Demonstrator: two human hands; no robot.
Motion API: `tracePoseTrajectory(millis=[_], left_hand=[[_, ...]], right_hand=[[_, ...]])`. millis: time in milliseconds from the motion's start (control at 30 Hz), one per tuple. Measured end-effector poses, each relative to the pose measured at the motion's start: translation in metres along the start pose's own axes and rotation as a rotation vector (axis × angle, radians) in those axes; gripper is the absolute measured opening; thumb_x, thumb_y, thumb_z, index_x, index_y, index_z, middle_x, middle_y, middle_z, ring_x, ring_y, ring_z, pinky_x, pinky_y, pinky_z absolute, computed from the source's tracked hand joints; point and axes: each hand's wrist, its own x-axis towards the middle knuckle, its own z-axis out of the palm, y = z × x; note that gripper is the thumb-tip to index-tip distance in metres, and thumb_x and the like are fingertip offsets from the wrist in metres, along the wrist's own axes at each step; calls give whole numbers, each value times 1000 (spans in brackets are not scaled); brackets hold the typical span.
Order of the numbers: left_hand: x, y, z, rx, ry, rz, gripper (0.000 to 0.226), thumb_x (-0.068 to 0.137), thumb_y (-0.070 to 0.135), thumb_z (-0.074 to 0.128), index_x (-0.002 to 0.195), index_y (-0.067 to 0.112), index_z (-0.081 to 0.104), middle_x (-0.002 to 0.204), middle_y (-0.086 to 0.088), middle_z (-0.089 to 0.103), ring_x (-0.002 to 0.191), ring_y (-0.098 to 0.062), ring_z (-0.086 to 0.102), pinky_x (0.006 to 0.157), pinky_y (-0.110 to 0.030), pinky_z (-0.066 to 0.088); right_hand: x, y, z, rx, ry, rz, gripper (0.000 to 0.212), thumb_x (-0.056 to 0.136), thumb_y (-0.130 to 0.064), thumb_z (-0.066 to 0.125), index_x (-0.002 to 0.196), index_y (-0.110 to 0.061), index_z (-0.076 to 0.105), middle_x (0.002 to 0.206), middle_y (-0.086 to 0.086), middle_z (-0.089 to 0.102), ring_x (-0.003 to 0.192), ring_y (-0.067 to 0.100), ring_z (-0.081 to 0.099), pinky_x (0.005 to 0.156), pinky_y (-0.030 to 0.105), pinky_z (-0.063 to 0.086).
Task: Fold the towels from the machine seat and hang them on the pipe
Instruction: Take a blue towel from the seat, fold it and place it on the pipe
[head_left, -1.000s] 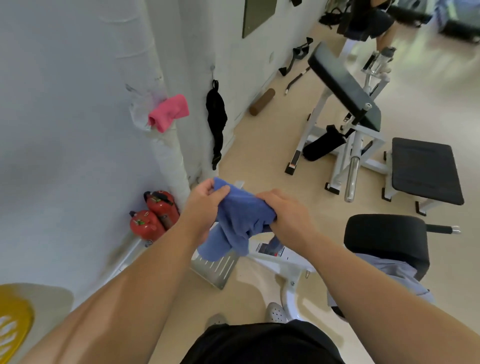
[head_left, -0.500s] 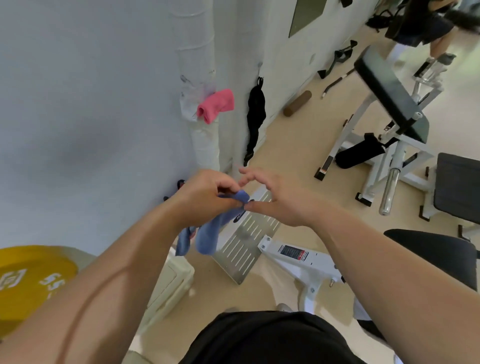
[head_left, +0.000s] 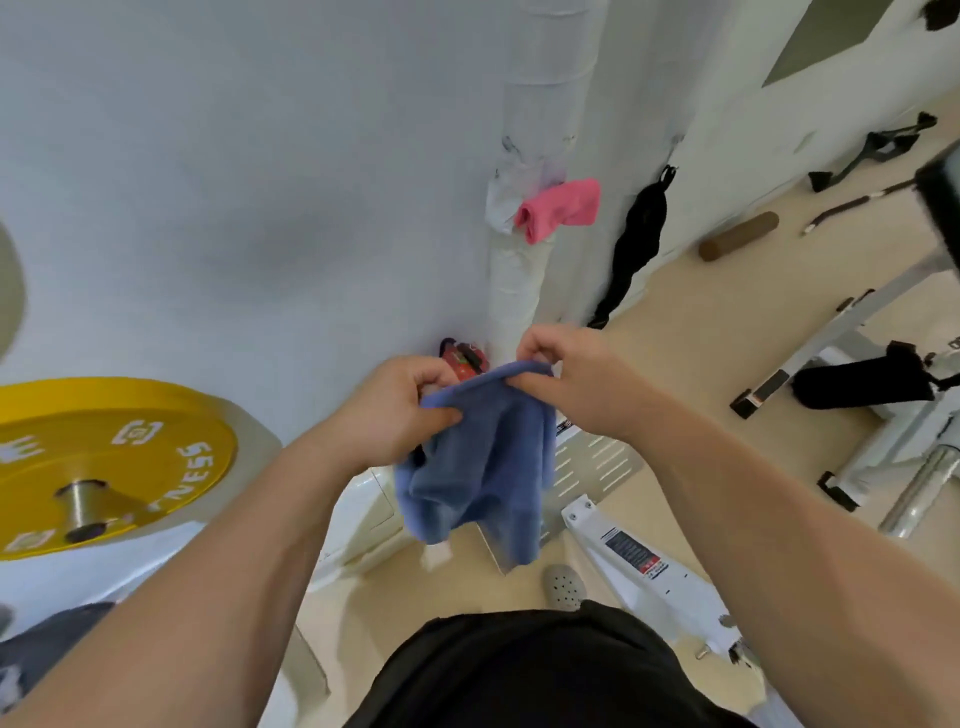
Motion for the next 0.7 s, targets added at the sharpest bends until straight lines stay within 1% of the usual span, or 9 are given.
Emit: tracePoseTrajectory(millis=[33,133,233,333,433,533,600,633,700], left_hand=[[-1,-1,-2,-47,23,-51,10,78,11,72,74,19,67,66,0,61,61,-7,51,59,-23,44],[3,-2,-7,-60,67,-172,20,81,8,75,67,17,65,57,10,53,56,-8,46,53,-18,38],[10,-6,-4,112,-7,-307,29,87,19,73,67,5,58,59,2,47,58,-12,41,57,-26,35],[13,-20,17,104,66,-446,33,88,21,72,64,9,53,54,6,42,58,-14,38,57,-28,32],[13,-26,46,82,188,-517,10,89,15,66,83,14,59,67,3,61,57,-16,44,56,-27,36],[19,-21,82,152,228,-548,16,91,8,61,97,23,65,79,-5,69,63,-20,54,56,-25,41],[28,-13,106,240,225,-542,18,94,9,56,81,17,67,74,-4,62,69,-24,52,57,-23,38],[32,-10,114,259,238,-553,26,97,12,54,72,15,61,71,-2,57,70,-24,49,57,-23,36],[37,-4,123,169,320,-607,36,104,19,47,68,15,52,68,-1,51,69,-23,45,57,-27,34]], right_hand=[[5,9,-6,-6,1,30,25,86,-21,75,74,-27,54,67,-8,54,65,8,49,63,22,40],[22,39,-28,-89,-43,72,32,87,-26,77,66,-27,52,61,-9,51,61,8,47,59,24,37],[41,72,-53,-157,-81,63,22,88,-24,74,71,-19,60,66,-4,58,68,18,52,61,26,32],[60,98,-75,-122,-52,53,21,88,-26,71,72,-26,57,71,1,59,73,23,53,64,28,33],[74,110,-87,34,19,59,22,90,-24,70,73,-25,57,68,-1,55,71,19,51,67,33,39],[83,117,-92,238,68,115,14,88,-30,69,77,-25,62,69,-2,58,69,16,53,70,37,46],[85,117,-93,322,97,120,19,88,-31,68,71,-28,62,63,-10,55,65,12,51,68,36,44],[85,115,-94,367,124,118,26,90,-29,67,66,-27,59,59,-13,50,63,11,47,66,34,41],[86,112,-99,438,184,114,36,91,-26,67,59,-22,50,54,-13,40,59,9,39,61,30,35]])
